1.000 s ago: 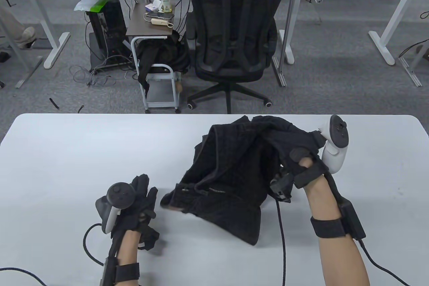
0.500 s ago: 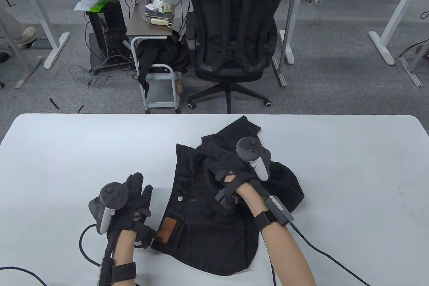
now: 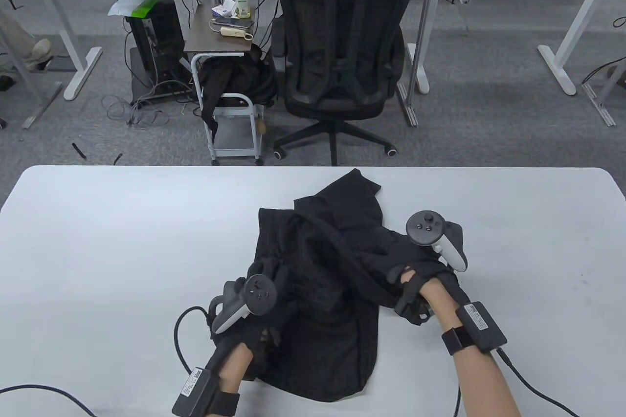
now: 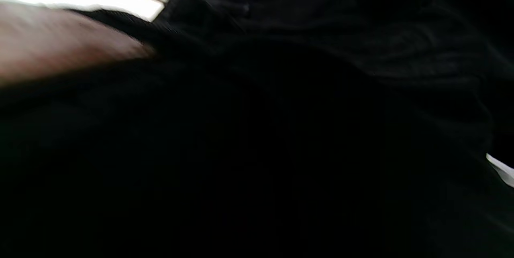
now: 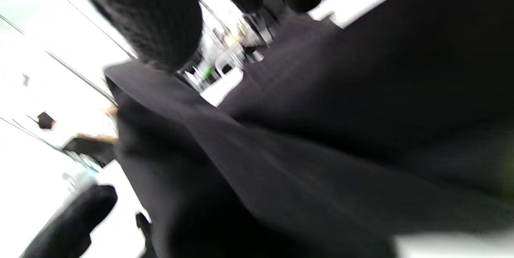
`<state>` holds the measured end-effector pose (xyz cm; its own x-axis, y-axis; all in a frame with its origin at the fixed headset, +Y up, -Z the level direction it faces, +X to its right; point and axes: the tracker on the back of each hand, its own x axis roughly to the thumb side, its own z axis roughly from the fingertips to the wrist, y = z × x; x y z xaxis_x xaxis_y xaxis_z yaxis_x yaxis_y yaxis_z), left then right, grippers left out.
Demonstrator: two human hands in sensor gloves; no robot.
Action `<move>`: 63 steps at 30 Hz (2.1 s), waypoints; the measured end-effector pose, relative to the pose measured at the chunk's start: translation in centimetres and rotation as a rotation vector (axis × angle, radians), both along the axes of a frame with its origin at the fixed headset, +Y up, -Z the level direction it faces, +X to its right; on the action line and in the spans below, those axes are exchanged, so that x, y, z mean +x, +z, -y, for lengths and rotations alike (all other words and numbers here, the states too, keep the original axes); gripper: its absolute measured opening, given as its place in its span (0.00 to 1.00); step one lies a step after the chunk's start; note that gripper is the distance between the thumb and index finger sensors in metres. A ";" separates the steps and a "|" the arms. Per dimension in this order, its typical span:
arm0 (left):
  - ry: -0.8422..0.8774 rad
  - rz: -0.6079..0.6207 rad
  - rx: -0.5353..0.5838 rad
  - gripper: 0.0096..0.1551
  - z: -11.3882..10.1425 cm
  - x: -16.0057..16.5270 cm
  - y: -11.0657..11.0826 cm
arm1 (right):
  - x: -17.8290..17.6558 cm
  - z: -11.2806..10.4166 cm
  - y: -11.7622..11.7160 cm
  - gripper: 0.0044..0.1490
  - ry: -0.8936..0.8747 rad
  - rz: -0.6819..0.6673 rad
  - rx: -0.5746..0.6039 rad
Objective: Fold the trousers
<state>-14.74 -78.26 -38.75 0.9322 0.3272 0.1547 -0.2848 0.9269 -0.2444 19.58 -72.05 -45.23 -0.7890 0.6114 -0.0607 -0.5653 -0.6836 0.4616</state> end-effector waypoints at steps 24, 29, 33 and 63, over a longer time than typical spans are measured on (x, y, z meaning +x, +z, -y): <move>-0.247 -0.301 -0.248 0.38 0.4 -5.1 -0.5 | 2.0 -7.0 0.7 0.43 -0.503 0.092 0.410; -0.325 -0.389 -0.270 0.40 0.4 -6.4 -0.3 | 0.0 -7.2 0.5 0.41 -0.335 0.132 0.548; -0.285 -0.470 -0.292 0.41 0.6 -8.6 -0.2 | 0.1 -3.2 0.2 0.45 -0.207 0.072 0.383; -0.067 -0.363 -0.269 0.44 0.8 -8.3 -0.6 | 3.9 -4.1 0.0 0.29 -0.624 0.249 0.605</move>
